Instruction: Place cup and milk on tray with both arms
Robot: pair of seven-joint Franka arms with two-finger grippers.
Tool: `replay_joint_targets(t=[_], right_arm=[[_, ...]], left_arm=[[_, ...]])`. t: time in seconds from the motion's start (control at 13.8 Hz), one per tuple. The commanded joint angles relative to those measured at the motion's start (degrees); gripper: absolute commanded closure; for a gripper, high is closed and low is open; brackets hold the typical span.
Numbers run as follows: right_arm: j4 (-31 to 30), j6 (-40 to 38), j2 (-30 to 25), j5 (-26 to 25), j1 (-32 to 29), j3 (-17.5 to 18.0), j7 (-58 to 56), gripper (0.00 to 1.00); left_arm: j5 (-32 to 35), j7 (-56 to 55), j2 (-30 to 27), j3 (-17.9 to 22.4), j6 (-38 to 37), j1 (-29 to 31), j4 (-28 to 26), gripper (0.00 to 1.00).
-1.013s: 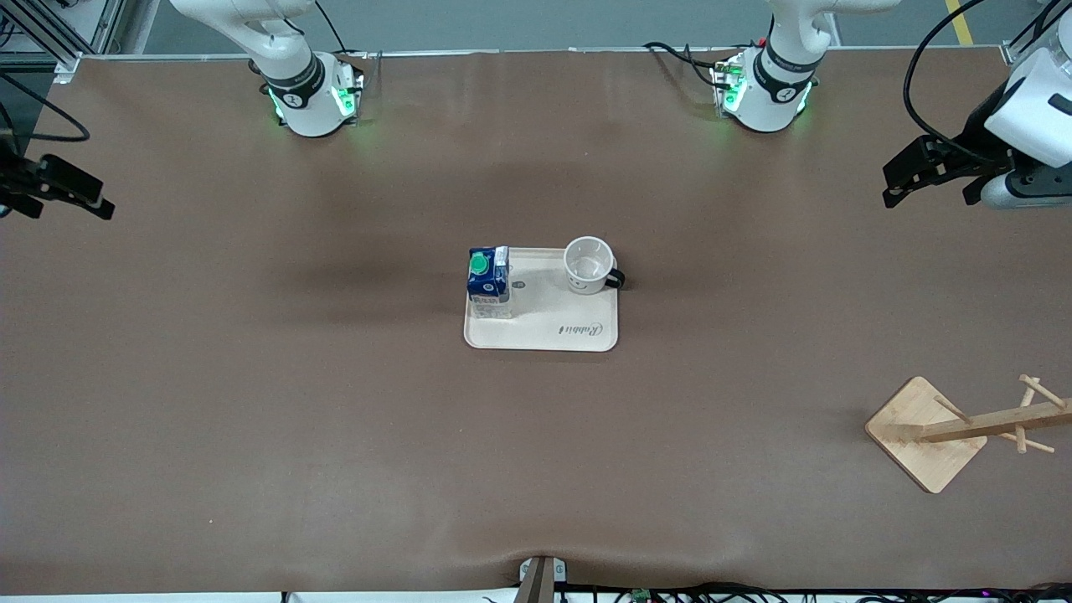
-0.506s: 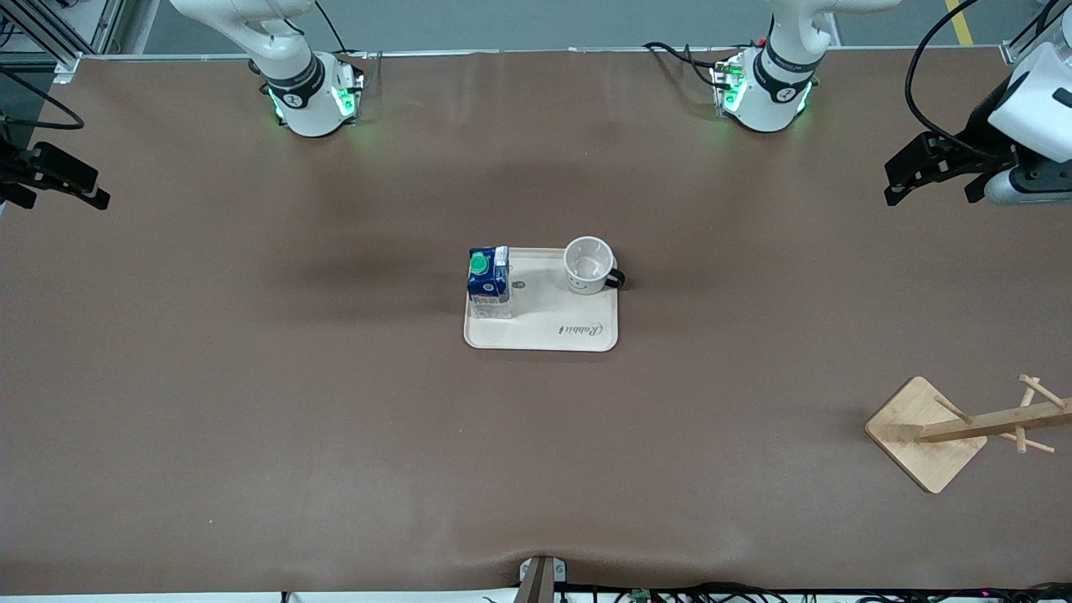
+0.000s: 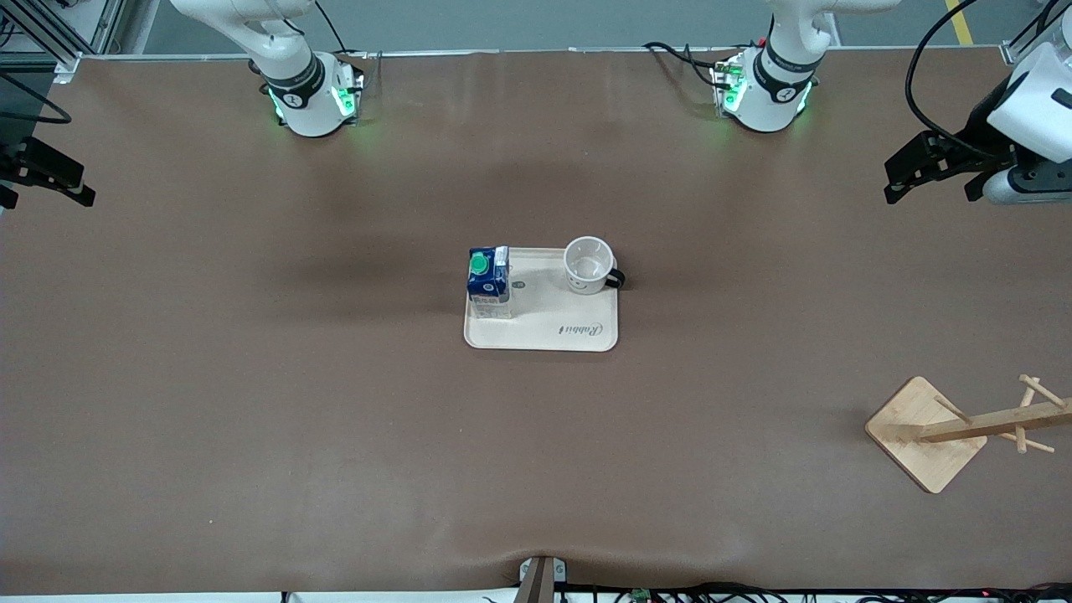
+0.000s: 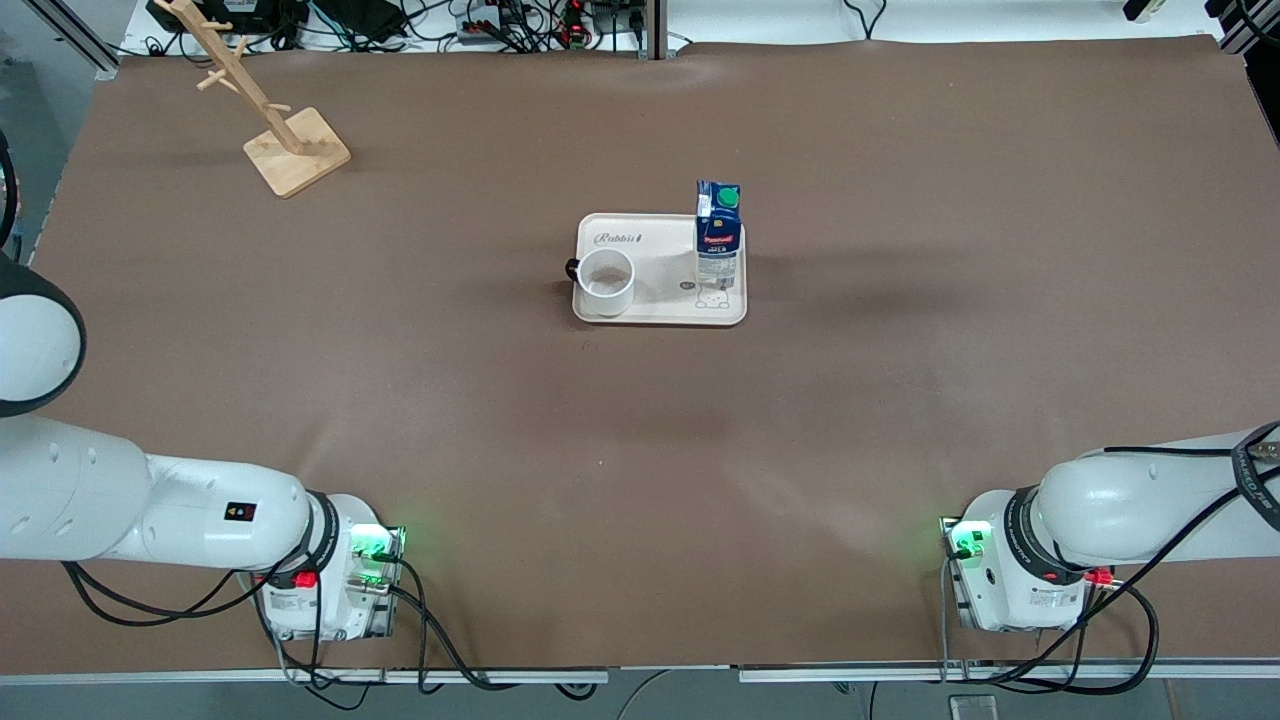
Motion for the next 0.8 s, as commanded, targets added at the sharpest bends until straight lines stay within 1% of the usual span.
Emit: replay_joint_targets(t=[0.0, 0.22, 0.43, 0.72], right_arm=[[1.35, -0.91, 0.54, -1.13, -0.92, 0.62, -0.64, 0.00], [1.26, -1.00, 0.63, -0.78, -1.27, 0.53, -0.55, 0.00], [1.18, -0.91, 0.81, -0.78, -1.80, 0.45, -0.55, 0.00], [1.35, -0.74, 0.81, -0.52, -1.80, 0.45, -0.55, 0.00]], left_arm=[[-0.14, 0.63, -1.23, -0.02, -0.69, -0.06, -0.65, 0.00], [-0.32, 0.98, -2.11, -0.11, 0.10, 0.03, -1.70, 0.00], [-0.06, 1.94, -1.32, 0.24, 0.01, 0.12, 0.31, 0.00], [0.03, 1.95, -1.14, 0.42, 0.01, 0.03, 0.49, 0.00]])
